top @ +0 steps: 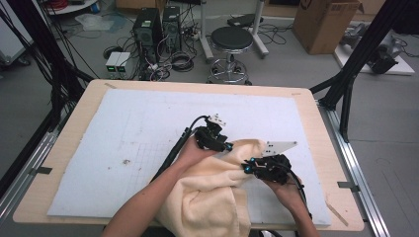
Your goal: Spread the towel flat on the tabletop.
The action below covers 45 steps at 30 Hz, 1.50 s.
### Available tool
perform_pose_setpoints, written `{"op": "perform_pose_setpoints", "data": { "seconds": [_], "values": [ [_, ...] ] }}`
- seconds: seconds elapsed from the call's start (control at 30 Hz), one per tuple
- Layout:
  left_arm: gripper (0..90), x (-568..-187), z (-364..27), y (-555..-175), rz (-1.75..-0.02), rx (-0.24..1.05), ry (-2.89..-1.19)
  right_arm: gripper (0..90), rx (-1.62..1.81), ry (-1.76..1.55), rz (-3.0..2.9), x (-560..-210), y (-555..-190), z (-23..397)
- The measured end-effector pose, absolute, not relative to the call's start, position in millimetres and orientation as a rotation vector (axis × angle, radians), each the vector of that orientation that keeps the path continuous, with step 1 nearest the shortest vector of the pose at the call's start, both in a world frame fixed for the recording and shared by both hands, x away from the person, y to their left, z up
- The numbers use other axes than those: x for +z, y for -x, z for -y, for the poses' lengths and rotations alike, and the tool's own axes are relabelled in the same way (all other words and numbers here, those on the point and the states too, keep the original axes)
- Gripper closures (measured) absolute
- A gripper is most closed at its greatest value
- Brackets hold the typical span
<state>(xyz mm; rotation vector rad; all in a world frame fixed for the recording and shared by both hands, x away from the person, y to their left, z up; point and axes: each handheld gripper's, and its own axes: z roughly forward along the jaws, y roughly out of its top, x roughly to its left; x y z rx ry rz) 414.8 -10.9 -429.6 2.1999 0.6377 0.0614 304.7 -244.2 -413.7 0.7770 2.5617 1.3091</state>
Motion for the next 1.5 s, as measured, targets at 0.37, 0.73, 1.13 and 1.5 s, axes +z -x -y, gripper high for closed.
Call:
{"op": "perform_pose_setpoints", "data": {
  "seconds": [0.37,0.73,1.13,1.5],
  "values": [
    [85.7,-416,-11,-416,-0.643,0.07,-2.181,56.5,1.398,-0.859,-2.427,-401,-304,263],
    [85.8,-392,-90,-408,-0.737,0.21,-2.115,48.1,1.135,-1.171,-2.286,-417,-342,291],
    [85.7,-392,-140,-397,-0.807,0.248,-2.089,46.0,1.018,-1.29,-2.33,-434,-359,294],
    [85.8,-395,-165,-389,-0.835,0.259,-2.071,70.4,0.998,-1.258,-2.341,-438,-369,286]
  ]
}}
